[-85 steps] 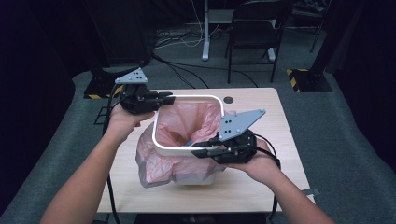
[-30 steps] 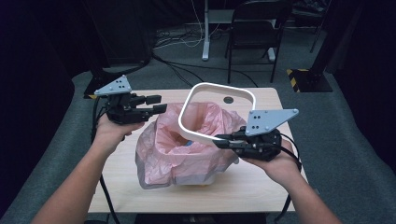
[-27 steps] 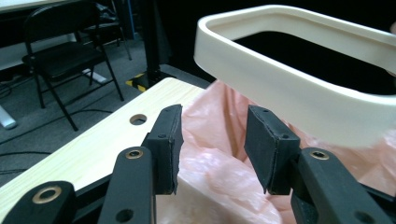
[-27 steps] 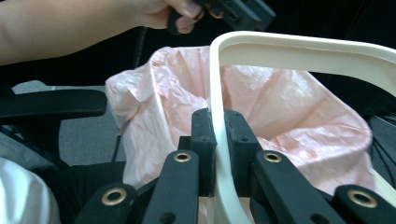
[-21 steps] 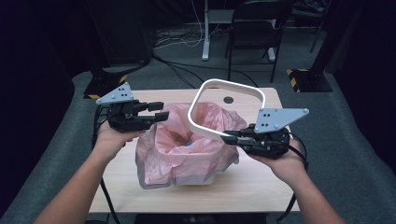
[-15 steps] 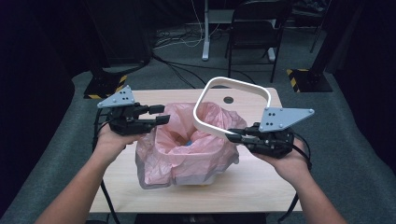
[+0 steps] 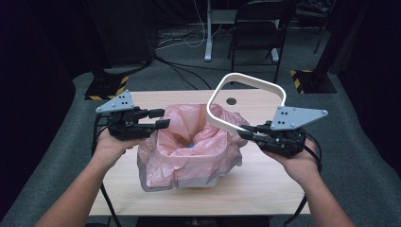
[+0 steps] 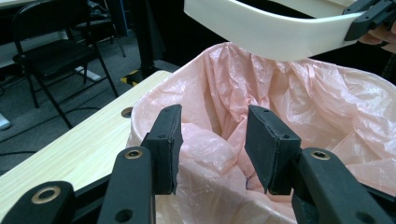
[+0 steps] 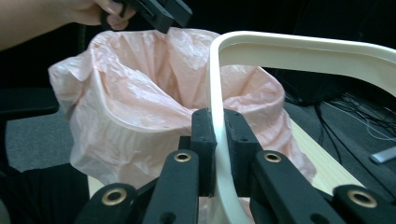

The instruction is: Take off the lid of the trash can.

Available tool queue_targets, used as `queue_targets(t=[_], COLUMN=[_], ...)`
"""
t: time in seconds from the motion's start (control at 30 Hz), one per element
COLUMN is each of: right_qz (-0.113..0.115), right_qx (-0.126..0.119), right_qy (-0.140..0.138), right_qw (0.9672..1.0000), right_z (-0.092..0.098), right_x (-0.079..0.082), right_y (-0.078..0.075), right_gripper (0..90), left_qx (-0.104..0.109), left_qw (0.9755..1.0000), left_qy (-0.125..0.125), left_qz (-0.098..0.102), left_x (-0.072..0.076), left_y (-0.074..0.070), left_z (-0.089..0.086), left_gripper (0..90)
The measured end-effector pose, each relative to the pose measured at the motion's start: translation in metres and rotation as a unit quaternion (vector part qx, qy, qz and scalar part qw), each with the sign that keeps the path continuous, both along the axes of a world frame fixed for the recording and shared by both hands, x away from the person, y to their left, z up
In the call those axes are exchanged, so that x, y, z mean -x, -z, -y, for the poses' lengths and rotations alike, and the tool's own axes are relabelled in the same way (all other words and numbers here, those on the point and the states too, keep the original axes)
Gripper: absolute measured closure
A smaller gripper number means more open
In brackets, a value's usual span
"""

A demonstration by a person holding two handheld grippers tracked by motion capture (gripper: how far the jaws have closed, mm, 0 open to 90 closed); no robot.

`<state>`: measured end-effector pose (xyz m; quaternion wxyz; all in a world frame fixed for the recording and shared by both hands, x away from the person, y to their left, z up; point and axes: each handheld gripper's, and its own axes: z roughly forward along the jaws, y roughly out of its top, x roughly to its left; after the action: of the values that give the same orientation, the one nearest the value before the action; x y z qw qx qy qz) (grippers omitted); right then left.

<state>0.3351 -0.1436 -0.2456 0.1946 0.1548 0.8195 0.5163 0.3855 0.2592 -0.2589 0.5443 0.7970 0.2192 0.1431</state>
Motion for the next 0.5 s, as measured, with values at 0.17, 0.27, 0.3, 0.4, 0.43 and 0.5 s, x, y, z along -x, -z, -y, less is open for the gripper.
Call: queue_targets(t=[0.17, 0.27, 0.3, 0.4, 0.43, 0.5], right_qz=[0.005, 0.004, 0.004, 0.006, 0.006, 0.006], right_qx=[0.0, -0.001, -0.002, -0.002, -0.002, -0.001], right_qy=[0.016, 0.023, 0.026, 0.035, 0.038, 0.041], right_qw=[0.9999, 0.9997, 0.9996, 0.9994, 0.9993, 0.9991], right_z=[0.007, 0.01, 0.011, 0.014, 0.016, 0.018], right_x=[-0.002, -0.003, -0.003, -0.004, -0.005, -0.006], right_y=[0.001, 0.002, 0.002, 0.003, 0.004, 0.006], right_gripper=[83.5, 83.5, 83.5, 83.6, 83.6, 83.6], left_qx=[0.001, 0.002, 0.003, 0.003, 0.002, 0.003], left_qw=[1.0, 1.0, 1.0, 1.0, 1.0, 1.0], left_qy=[-0.001, -0.002, -0.002, -0.002, -0.002, -0.002], left_qz=[-0.001, -0.002, -0.002, -0.002, -0.002, -0.002], left_x=[0.001, 0.001, 0.001, 0.0, 0.0, 0.0], left_y=[0.001, 0.001, 0.001, 0.002, 0.002, 0.003], left_z=[-0.002, -0.003, -0.003, -0.003, -0.003, -0.002], left_gripper=[55.5, 55.5, 55.4, 55.2, 55.2, 55.2])
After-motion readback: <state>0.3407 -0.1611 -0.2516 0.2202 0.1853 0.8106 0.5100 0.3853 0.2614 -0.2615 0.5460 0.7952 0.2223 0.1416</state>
